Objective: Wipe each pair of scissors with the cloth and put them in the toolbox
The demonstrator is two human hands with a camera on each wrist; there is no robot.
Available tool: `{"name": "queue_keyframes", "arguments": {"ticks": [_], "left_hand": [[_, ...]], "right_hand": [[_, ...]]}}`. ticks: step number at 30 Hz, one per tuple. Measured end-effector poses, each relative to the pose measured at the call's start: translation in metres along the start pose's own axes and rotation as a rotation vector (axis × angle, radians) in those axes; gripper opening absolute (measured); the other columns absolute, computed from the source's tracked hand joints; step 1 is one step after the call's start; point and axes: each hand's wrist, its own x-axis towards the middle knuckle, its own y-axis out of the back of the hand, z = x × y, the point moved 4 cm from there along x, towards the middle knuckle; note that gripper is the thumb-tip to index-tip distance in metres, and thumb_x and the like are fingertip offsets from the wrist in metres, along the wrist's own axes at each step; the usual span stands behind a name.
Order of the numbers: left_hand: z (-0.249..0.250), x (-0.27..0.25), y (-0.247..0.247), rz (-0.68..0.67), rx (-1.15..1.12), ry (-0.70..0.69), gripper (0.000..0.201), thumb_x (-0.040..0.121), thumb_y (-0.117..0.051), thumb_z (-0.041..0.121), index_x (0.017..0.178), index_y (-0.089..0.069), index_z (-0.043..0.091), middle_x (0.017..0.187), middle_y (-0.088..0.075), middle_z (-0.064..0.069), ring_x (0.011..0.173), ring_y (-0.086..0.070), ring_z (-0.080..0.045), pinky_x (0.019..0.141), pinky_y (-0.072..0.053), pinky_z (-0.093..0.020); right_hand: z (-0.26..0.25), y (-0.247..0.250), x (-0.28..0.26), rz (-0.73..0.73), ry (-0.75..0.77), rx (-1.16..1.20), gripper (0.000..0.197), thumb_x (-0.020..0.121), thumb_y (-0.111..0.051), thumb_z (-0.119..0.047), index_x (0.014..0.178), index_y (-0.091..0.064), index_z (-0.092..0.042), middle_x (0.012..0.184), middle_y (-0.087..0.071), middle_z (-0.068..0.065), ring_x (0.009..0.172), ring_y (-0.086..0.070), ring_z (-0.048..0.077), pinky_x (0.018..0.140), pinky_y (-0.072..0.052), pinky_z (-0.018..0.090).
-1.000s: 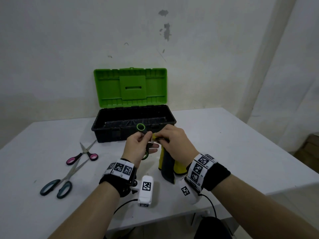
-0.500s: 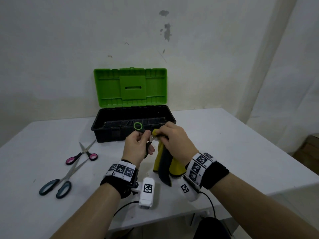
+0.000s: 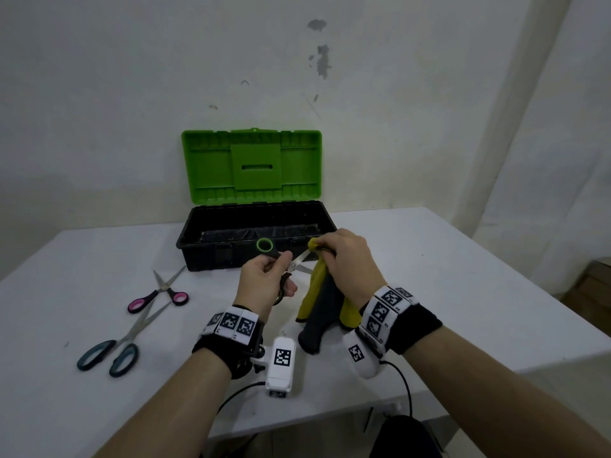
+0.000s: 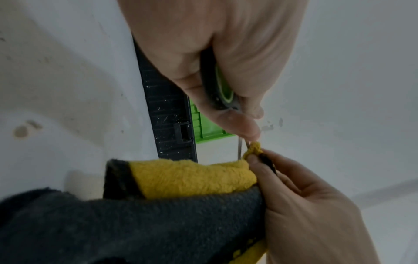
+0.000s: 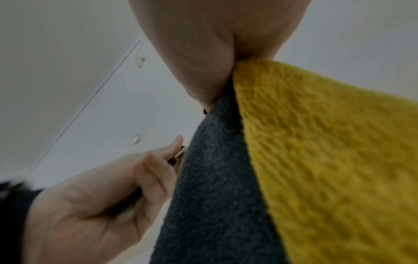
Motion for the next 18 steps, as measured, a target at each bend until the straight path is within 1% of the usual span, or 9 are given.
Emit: {"name": "queue_keyframes", "arguments": {"ticks": [3, 7, 9, 11, 13, 15, 16, 17, 18], "left_hand": [[-0.001, 0.002, 0.005, 0.017, -0.031, 0.014, 0.018, 0.096, -0.063, 0.018, 0.089, -0.062, 0.001, 0.051, -0.059, -0.009, 0.041, -0.054, -0.013, 0.047, -0.049, -0.022], [-0.004, 0.007, 0.016, 0.097, -0.03, 0.009, 0.023, 0.097, -0.063, 0.023, 0.085, -0.059, 0.003, 0.052, -0.058, -0.009, 0.039, -0.052, -0.011, 0.045, -0.047, -0.021], [-0.002, 0.006, 0.013, 0.087, -0.005, -0.022, 0.021, 0.096, -0.063, 0.02, 0.085, -0.06, 0.003, 0.05, -0.059, -0.008, 0.039, -0.052, -0.012, 0.044, -0.047, -0.021], [0.001, 0.004, 0.008, 0.066, -0.005, -0.049, 0.017, 0.096, -0.064, 0.016, 0.086, -0.062, 0.003, 0.05, -0.059, -0.008, 0.04, -0.054, -0.012, 0.045, -0.048, -0.021], [0.004, 0.002, 0.002, 0.035, -0.002, -0.062, 0.015, 0.095, -0.064, 0.014, 0.088, -0.063, 0.002, 0.051, -0.059, -0.008, 0.041, -0.055, -0.013, 0.045, -0.048, -0.022], [0.004, 0.001, 0.001, 0.009, 0.01, -0.056, 0.017, 0.095, -0.064, 0.014, 0.088, -0.064, -0.001, 0.048, -0.059, -0.007, 0.041, -0.055, -0.014, 0.046, -0.048, -0.022], [0.003, 0.001, 0.002, 0.001, 0.011, -0.052, 0.018, 0.095, -0.064, 0.014, 0.088, -0.064, -0.002, 0.048, -0.059, -0.007, 0.041, -0.055, -0.014, 0.046, -0.048, -0.022], [0.003, 0.001, 0.003, -0.006, 0.011, -0.05, 0.019, 0.095, -0.064, 0.014, 0.088, -0.064, -0.003, 0.048, -0.059, -0.008, 0.041, -0.054, -0.015, 0.046, -0.048, -0.022], [0.003, 0.001, 0.004, -0.013, 0.02, -0.052, 0.02, 0.095, -0.063, 0.015, 0.089, -0.064, -0.004, 0.048, -0.059, -0.008, 0.041, -0.055, -0.015, 0.047, -0.048, -0.021]], "right_hand": [[0.006, 0.013, 0.002, 0.027, -0.056, 0.008, 0.016, 0.09, -0.064, -0.018, 0.103, -0.073, -0.021, 0.099, -0.068, 0.001, 0.095, -0.061, 0.019, 0.085, -0.048, 0.027], [-0.002, 0.022, -0.002, 0.027, 0.004, 0.079, 0.015, 0.089, -0.067, -0.015, 0.101, -0.074, -0.019, 0.098, -0.071, -0.001, 0.091, -0.062, 0.013, 0.083, -0.044, 0.018], [-0.007, 0.017, -0.001, -0.012, 0.065, 0.059, 0.016, 0.088, -0.067, -0.014, 0.102, -0.074, -0.018, 0.096, -0.071, 0.0, 0.091, -0.062, 0.014, 0.082, -0.044, 0.02], [-0.012, 0.008, 0.0, -0.069, 0.132, 0.04, 0.018, 0.087, -0.067, -0.012, 0.103, -0.073, -0.017, 0.097, -0.069, 0.0, 0.091, -0.062, 0.016, 0.084, -0.048, 0.025], [-0.014, -0.002, -0.001, -0.116, 0.191, 0.006, 0.019, 0.085, -0.066, -0.009, 0.102, -0.073, -0.014, 0.097, -0.065, 0.003, 0.09, -0.062, 0.02, 0.082, -0.051, 0.032], [-0.013, -0.008, -0.001, -0.127, 0.198, -0.047, 0.017, 0.084, -0.066, -0.008, 0.099, -0.073, -0.01, 0.094, -0.061, 0.006, 0.086, -0.061, 0.025, 0.076, -0.051, 0.041], [-0.011, -0.008, 0.0, -0.107, 0.175, -0.056, 0.015, 0.084, -0.066, -0.008, 0.098, -0.073, -0.01, 0.092, -0.06, 0.006, 0.084, -0.06, 0.026, 0.074, -0.051, 0.042], [-0.007, -0.006, 0.002, -0.068, 0.129, -0.046, 0.014, 0.085, -0.066, -0.009, 0.097, -0.074, -0.011, 0.091, -0.059, 0.006, 0.083, -0.059, 0.025, 0.074, -0.05, 0.04], [-0.003, -0.001, 0.005, -0.011, 0.064, -0.019, 0.013, 0.086, -0.067, -0.012, 0.097, -0.074, -0.013, 0.089, -0.059, 0.005, 0.083, -0.058, 0.024, 0.073, -0.048, 0.034]]}}
